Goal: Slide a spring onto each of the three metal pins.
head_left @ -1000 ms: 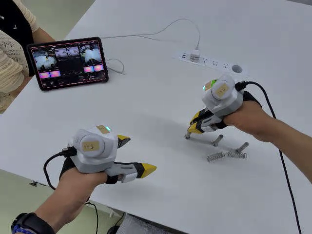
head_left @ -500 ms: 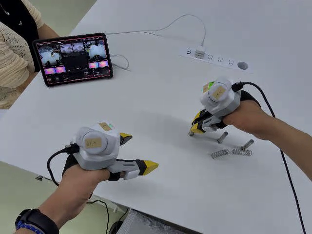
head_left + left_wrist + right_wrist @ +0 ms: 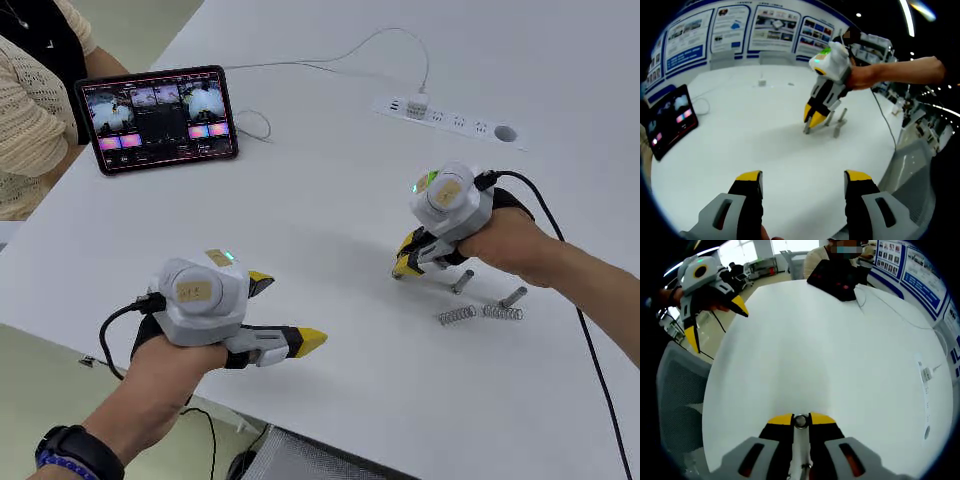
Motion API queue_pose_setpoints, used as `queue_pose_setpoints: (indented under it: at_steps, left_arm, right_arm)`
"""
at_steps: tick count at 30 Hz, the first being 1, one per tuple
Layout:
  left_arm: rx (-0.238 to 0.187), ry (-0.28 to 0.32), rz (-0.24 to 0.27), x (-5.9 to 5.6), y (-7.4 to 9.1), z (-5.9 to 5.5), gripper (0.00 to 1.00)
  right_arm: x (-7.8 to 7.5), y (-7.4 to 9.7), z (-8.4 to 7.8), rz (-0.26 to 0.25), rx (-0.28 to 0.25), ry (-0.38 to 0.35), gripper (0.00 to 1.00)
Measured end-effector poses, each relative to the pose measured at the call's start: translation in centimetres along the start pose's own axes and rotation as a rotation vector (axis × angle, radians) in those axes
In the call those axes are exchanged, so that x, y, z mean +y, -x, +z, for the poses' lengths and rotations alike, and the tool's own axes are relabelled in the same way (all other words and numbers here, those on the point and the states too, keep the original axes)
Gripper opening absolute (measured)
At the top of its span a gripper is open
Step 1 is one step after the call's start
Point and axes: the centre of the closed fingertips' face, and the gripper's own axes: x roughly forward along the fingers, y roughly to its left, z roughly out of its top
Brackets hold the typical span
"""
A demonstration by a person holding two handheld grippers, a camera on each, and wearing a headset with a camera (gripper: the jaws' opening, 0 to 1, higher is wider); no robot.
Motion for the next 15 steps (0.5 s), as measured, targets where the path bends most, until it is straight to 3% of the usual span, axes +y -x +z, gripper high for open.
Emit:
queue_pose_setpoints:
  at_steps: [11,15]
  left_arm:
    - [0.0,-0.003,0.003,0.01,0.12,0.09,0.67]
    - [-0.003,-0.004,0.002,0.0,0.13,0.19,0.67]
  right_arm:
    - [0.26,-0.41,-0.07,0.004,0.001,-0.006,0.14]
    - [0.36,-0.43,-0.12,0.005,0.003,-0.021,0.2]
